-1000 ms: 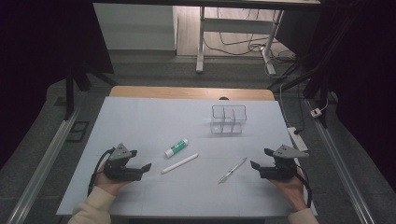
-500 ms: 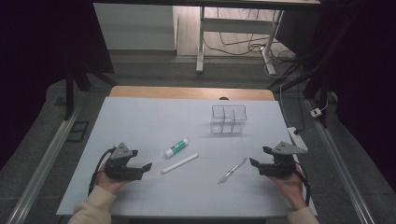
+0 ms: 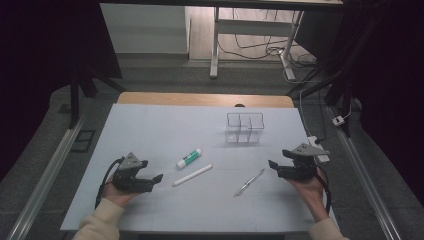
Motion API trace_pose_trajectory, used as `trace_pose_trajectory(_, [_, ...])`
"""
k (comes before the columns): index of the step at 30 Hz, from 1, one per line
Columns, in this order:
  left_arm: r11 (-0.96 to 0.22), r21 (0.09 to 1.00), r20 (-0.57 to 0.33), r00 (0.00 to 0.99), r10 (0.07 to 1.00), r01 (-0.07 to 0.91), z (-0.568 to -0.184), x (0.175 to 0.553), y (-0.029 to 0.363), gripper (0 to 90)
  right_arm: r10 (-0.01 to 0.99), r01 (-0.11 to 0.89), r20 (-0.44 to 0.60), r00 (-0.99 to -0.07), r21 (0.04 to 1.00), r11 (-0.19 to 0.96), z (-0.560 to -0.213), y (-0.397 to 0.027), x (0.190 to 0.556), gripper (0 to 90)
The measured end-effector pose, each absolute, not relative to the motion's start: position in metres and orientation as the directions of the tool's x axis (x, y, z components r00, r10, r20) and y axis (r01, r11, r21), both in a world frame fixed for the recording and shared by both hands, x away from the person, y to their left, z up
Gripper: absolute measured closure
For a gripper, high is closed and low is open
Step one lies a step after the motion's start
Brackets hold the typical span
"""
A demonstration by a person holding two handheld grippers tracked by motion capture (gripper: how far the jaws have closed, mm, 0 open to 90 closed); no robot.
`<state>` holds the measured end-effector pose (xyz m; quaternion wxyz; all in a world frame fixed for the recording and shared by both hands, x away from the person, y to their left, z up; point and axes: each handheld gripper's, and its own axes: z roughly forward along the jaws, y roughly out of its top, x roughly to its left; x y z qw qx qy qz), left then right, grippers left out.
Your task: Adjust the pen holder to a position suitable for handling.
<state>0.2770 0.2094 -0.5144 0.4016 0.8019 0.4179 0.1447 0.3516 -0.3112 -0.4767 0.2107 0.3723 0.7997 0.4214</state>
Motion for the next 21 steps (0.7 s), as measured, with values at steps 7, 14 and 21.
trace_pose_trajectory(7, [-0.327, 0.761, -0.108, 0.606, 0.788, 0.560, -0.516, 0.279, 0.209, 20.8, 0.802, 0.460, -0.018, -0.597, 0.812, 0.361, -0.479, -0.311, 0.367, 31.5])
trace_pose_trajectory(14, [-0.326, 0.759, -0.109, 0.603, 0.790, 0.564, -0.517, 0.280, 0.209, 20.8, 0.834, 0.498, 0.000, -0.551, 0.803, 0.329, -0.479, -0.314, 0.383, 39.0])
trace_pose_trajectory(21, [-0.323, 0.758, -0.109, 0.599, 0.793, 0.566, -0.517, 0.281, 0.210, 20.8, 0.864, 0.519, 0.016, -0.503, 0.805, 0.287, -0.482, -0.319, 0.399, 52.5])
